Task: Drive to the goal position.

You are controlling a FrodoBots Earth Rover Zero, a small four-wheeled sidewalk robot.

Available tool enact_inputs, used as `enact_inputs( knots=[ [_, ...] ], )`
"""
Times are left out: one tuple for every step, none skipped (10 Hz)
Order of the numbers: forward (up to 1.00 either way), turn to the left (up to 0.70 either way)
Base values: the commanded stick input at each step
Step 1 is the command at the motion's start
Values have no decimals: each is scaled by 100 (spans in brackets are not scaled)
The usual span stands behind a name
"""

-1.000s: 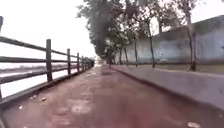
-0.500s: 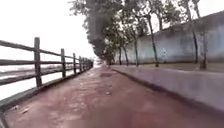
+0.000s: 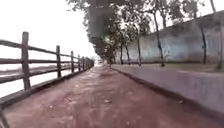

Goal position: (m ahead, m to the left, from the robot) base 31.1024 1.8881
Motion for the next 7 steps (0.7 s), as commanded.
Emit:
enact_inputs(
  knots=[
    [100,0],
    [100,0],
    [100,0],
    [100,3],
    [100,18],
    [100,31],
    [100,37]
  ],
)
